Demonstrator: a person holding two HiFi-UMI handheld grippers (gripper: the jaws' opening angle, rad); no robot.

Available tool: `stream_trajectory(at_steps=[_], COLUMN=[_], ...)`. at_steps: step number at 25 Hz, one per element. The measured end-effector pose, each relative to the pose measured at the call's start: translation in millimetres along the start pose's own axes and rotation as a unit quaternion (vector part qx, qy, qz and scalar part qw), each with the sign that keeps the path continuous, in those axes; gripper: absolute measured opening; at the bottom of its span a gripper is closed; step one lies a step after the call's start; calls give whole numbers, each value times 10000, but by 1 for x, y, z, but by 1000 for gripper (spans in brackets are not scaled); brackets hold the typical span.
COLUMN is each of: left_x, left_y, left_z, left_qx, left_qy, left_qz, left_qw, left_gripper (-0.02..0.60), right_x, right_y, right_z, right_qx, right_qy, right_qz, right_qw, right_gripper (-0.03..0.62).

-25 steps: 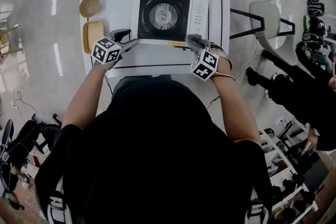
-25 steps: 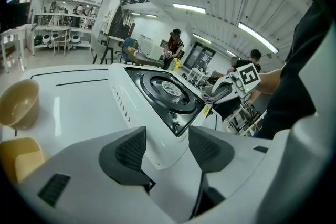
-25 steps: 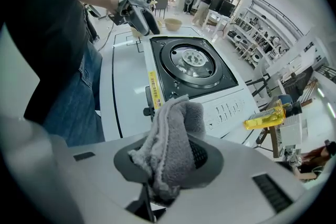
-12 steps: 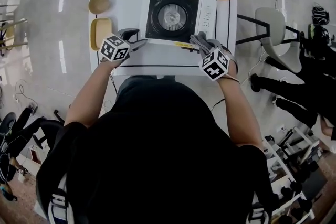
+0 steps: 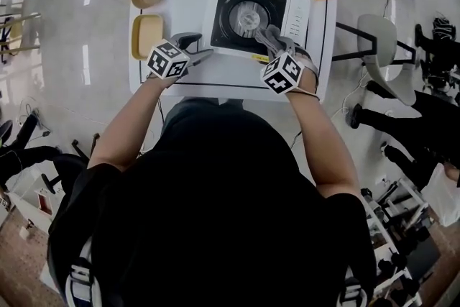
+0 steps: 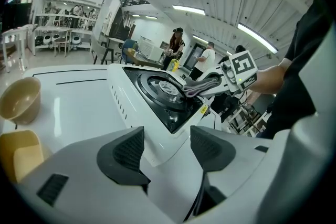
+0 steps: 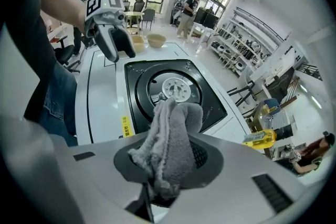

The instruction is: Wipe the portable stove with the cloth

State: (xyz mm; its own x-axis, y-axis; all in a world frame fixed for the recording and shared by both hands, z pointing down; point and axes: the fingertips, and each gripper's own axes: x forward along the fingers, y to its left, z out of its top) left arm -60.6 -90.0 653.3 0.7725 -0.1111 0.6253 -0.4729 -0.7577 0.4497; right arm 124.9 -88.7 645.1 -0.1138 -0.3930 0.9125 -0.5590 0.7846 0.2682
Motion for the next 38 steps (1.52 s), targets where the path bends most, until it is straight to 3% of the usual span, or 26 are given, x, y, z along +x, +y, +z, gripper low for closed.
stream_trajectory(at_steps=[9,23,31,38], left_x=[0,-1,-2,-3], left_y=[3,4,4,6], left_z=[-3,-4,-3,-3], left_qx=[-22,-72,-114,-139], left_qy=[-44,-156,-186,-194], left_qz=[-110,-164,-164,-200], left_qw=[9999,9997,9996,9995], left_gripper=[275,275,276,276], right_x=[11,17,32,48], right_y=[36,75,72,44], right_z=[11,78,128,157], right_qx=[218,255,152,249], right_qy=[74,-525,-807,-961], right_qz=[359,1109,1250,1205], right_qw=[9991,9921,9888,9877], right_gripper=[107,104,104,104])
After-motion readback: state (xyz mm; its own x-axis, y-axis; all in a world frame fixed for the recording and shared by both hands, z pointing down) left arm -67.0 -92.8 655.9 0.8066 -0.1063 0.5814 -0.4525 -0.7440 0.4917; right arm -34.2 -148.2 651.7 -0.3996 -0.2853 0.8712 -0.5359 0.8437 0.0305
